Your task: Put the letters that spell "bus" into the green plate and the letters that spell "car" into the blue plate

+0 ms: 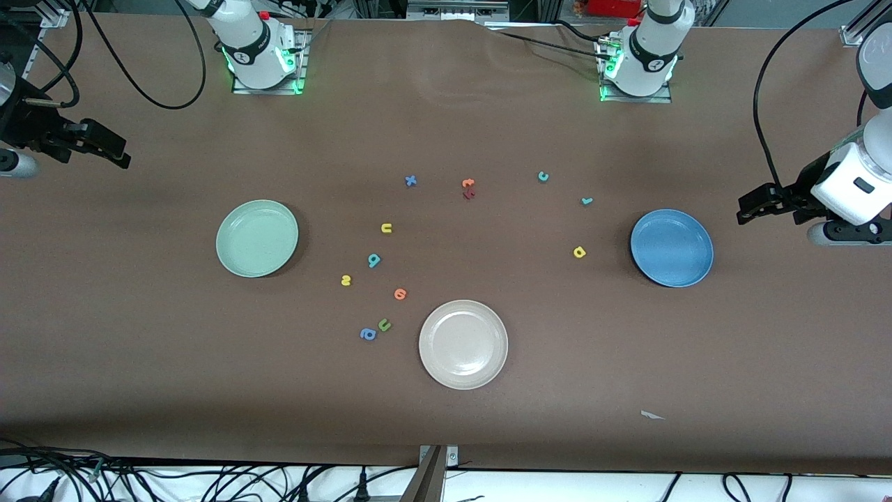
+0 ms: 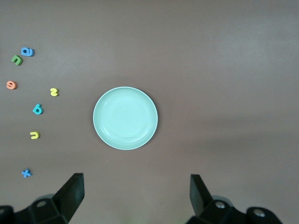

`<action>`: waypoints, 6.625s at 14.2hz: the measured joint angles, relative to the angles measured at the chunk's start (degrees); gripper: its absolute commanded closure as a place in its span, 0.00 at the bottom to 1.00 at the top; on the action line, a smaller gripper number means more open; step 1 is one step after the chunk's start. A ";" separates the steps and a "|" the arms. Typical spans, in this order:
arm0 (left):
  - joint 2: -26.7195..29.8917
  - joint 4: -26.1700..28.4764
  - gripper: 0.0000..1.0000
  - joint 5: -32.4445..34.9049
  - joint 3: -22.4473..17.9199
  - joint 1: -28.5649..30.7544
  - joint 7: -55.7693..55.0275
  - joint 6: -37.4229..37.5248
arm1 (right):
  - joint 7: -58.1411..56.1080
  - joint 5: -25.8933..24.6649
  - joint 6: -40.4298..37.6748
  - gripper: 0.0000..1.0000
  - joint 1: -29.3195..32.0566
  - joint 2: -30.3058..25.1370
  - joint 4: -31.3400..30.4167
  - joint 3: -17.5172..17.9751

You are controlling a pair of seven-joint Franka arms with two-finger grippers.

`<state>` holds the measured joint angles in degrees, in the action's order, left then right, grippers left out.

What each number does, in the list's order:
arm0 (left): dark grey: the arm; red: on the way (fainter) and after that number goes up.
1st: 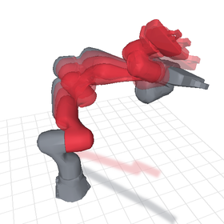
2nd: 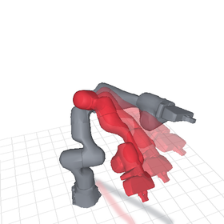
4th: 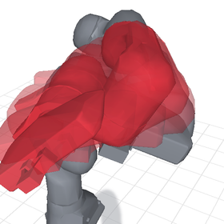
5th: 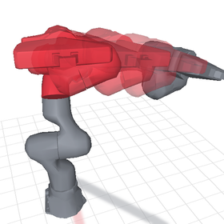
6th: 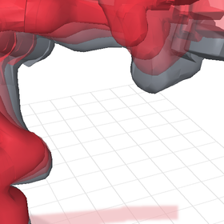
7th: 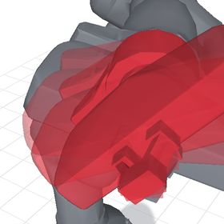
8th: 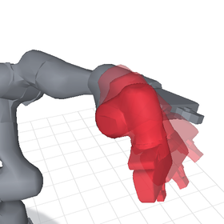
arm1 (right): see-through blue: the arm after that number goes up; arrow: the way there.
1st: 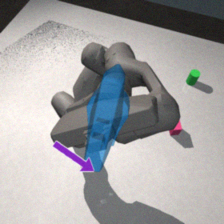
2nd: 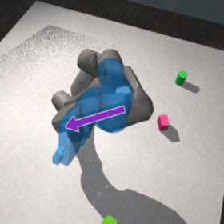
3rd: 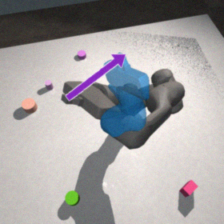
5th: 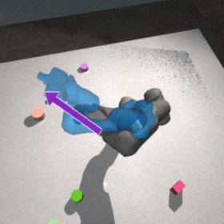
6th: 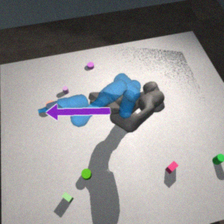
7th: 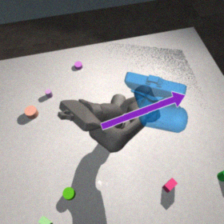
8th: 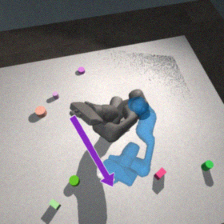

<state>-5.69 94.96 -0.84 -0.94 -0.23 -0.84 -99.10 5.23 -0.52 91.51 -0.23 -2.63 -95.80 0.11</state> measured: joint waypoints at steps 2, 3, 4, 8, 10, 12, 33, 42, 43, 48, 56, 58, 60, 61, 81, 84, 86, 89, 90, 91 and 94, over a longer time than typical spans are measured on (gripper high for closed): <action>0.00 0.00 0.00 0.00 0.00 0.00 0.00 0.10 | 0.00 0.00 -0.64 0.00 0.00 0.00 0.00 0.00; 0.00 0.00 0.00 0.00 0.00 0.00 0.00 0.11 | 0.00 0.00 -0.85 0.00 0.00 0.00 0.00 0.00; 0.00 0.00 0.00 0.00 0.00 0.00 0.00 0.13 | 0.00 0.00 -0.91 0.00 0.00 0.00 0.00 0.00; 0.00 0.00 0.00 0.00 0.00 0.00 0.00 0.13 | 0.00 0.00 -0.94 0.00 0.00 0.00 0.00 0.00; 0.00 0.00 0.00 0.00 0.00 0.00 0.00 0.31 | 0.00 0.00 -0.95 0.00 0.00 0.00 0.00 0.00; 0.00 0.00 0.00 0.00 0.00 -0.01 0.00 0.43 | 0.00 0.00 -0.95 0.00 0.00 0.00 0.00 0.00; 0.00 0.00 0.00 0.00 0.19 -0.12 0.05 0.48 | 0.00 0.00 -1.03 0.00 0.00 0.00 0.00 0.01; 0.00 0.00 0.00 0.00 0.18 -0.05 0.05 0.48 | 0.00 0.00 -1.77 0.00 -0.01 -0.03 0.00 0.15; -0.03 0.00 0.00 0.00 0.18 -0.04 0.06 0.48 | 0.00 0.00 -1.78 0.00 -0.01 -0.03 0.01 0.16; -0.23 0.00 0.00 0.00 0.16 0.02 0.64 0.48 | -0.02 0.00 -1.83 0.00 -0.01 -0.03 0.01 0.18; -0.50 0.00 0.00 0.00 0.16 0.09 0.96 0.48 | -0.02 0.00 -1.85 0.00 -0.01 -0.03 0.01 0.21; -0.54 0.00 0.00 0.00 0.16 0.10 0.98 0.48 | -0.02 0.01 -1.85 0.00 -0.04 -0.03 0.02 0.46; -0.59 0.00 0.00 0.00 0.16 0.09 1.01 0.48 | -0.02 0.01 -2.11 0.00 -0.13 -0.04 0.02 0.69; -0.64 0.00 0.00 0.00 0.16 0.09 1.02 0.48 | -0.02 0.01 -2.66 0.00 -0.14 -0.06 0.03 0.71; -14.00 4.88 0.01 -4.08 5.55 -5.78 -26.30 -10.96 | 10.90 0.65 1.03 0.00 -12.61 10.55 -0.27 1.36; -16.05 8.76 0.01 -3.82 5.58 -7.57 -34.93 -17.15 | 17.52 0.64 10.54 0.00 -16.35 17.63 -0.64 1.40; -18.08 10.02 0.01 -3.82 5.59 -8.55 -40.98 -20.33 | 21.23 0.63 17.24 0.00 -18.58 23.01 -0.75 1.40; -21.71 10.29 0.01 -3.82 5.60 -10.34 -47.83 -24.25 | 25.39 0.62 25.42 0.12 -20.68 29.27 -0.78 1.40; -23.02 10.32 0.01 -3.82 5.61 -10.91 -49.77 -25.82 | 26.13 0.62 27.79 0.22 -21.11 30.92 -0.78 1.40; -24.32 10.36 0.01 -3.82 5.62 -11.42 -51.35 -27.47 | 26.42 0.62 30.18 0.36 -21.35 32.52 -0.78 1.40; -27.40 10.62 0.05 -3.82 5.62 -12.57 -53.34 -30.04 | 27.08 0.64 36.05 0.43 -21.41 36.44 -0.76 1.34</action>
<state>-33.09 105.58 -4.66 4.67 -12.80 -54.18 -129.14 32.31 0.12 127.55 -21.65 33.81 -96.56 1.45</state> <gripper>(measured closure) 0.022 0.352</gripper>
